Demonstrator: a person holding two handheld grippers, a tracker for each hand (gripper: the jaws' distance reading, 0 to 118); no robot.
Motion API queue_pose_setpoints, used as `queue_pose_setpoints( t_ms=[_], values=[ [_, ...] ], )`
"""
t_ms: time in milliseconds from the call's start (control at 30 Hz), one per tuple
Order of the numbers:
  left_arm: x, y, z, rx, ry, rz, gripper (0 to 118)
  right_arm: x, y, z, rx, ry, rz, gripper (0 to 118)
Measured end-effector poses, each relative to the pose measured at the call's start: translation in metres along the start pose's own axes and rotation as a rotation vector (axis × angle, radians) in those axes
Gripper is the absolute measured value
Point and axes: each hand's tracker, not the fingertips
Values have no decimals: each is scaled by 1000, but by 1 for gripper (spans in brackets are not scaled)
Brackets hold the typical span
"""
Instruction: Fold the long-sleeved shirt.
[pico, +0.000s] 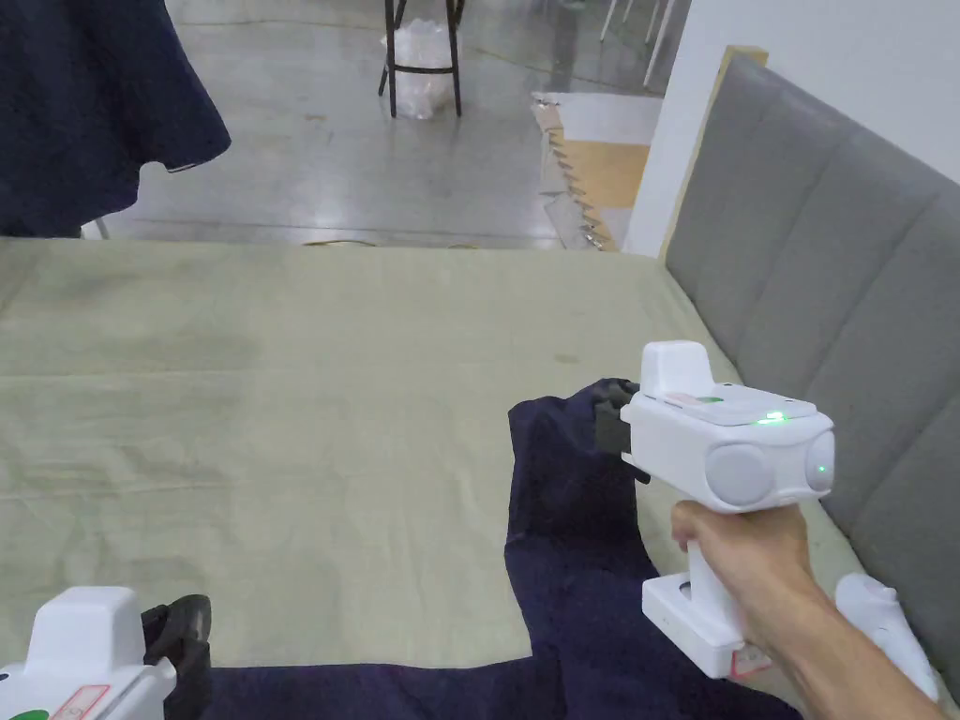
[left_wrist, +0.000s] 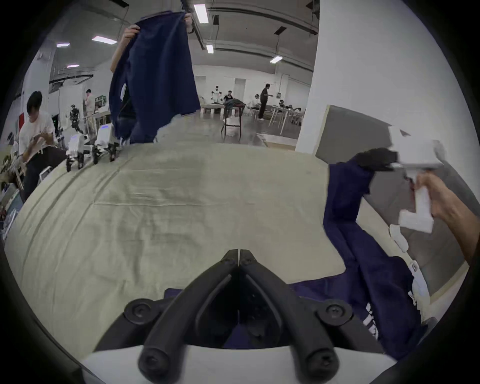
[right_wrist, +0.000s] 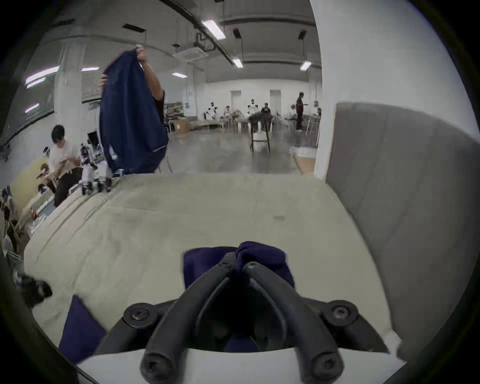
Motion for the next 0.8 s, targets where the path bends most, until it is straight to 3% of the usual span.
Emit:
queue_pose_setpoints(
  t_ms=[133, 200, 300, 367, 467, 800],
  values=[
    [2, -3, 45, 39, -10, 24, 5, -17, -45, 109, -16, -20, 72, 1],
    [3, -12, 66, 61, -3, 1, 5, -20, -75, 152, -51, 10, 16, 1],
    [1, -28, 93, 53, -9, 7, 5, -33, -132, 206, -124, -31, 24, 1],
    [1, -39, 110, 37, -6, 6, 5, -39, -175, 230, -210, -28, -54, 1],
    [-2, -61, 127, 3, -6, -3, 5, -47, -234, 252, -346, 1, -132, 1],
    [-18, -112, 139, -103, 17, 25, 5, -66, -301, 253, -517, 8, -120, 1]
  ],
)
